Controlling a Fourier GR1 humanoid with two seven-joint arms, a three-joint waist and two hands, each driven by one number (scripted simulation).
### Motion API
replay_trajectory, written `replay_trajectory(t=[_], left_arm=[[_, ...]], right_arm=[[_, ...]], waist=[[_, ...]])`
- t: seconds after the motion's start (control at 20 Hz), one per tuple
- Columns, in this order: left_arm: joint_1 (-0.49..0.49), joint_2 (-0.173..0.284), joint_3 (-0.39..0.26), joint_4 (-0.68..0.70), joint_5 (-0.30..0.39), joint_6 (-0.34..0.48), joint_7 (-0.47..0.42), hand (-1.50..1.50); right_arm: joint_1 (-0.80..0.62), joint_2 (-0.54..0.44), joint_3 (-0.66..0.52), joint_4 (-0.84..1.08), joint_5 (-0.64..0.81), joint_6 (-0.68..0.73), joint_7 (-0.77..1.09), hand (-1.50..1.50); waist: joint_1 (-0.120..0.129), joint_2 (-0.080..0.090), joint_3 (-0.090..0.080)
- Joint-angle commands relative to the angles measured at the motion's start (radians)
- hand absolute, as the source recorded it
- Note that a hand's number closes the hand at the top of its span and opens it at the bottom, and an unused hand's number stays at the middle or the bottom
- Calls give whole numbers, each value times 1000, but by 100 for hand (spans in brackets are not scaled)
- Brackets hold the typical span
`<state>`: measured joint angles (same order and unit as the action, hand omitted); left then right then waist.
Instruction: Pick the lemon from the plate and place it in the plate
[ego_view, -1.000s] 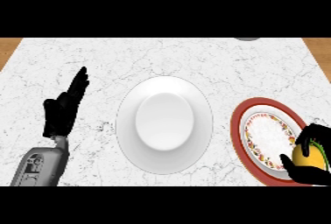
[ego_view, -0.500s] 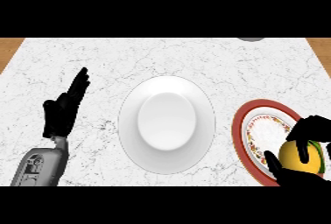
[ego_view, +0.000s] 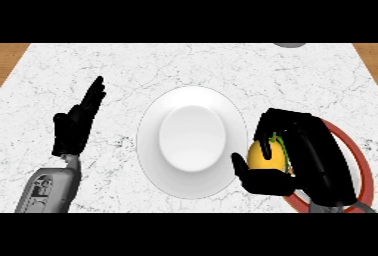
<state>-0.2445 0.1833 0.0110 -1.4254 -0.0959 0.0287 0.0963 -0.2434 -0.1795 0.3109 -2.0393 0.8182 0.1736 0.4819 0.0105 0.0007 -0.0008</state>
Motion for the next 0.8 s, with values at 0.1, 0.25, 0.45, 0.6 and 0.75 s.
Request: replay_trajectory(t=[0.1,0.25,0.45,0.6,0.75], left_arm=[[-7,-43,-40,-101,-30,35,104,0],[12,-10,0,5,3,-23,-11,0],[-48,-27,6,51,-23,16,-12,0],[8,-13,6,-14,-13,-6,-7,0],[-72,-5,26,66,-6,-15,-6,0]], right_arm=[[-136,139,55,230,44,-57,-15,150],[-230,176,168,427,95,-174,69,150],[-316,178,207,598,185,-147,86,150],[-313,179,219,720,64,-260,138,150],[-321,179,276,863,-41,-409,110,-150]], waist=[[-1,-1,1],[8,3,0],[4,4,0],[12,3,1],[15,7,1]])
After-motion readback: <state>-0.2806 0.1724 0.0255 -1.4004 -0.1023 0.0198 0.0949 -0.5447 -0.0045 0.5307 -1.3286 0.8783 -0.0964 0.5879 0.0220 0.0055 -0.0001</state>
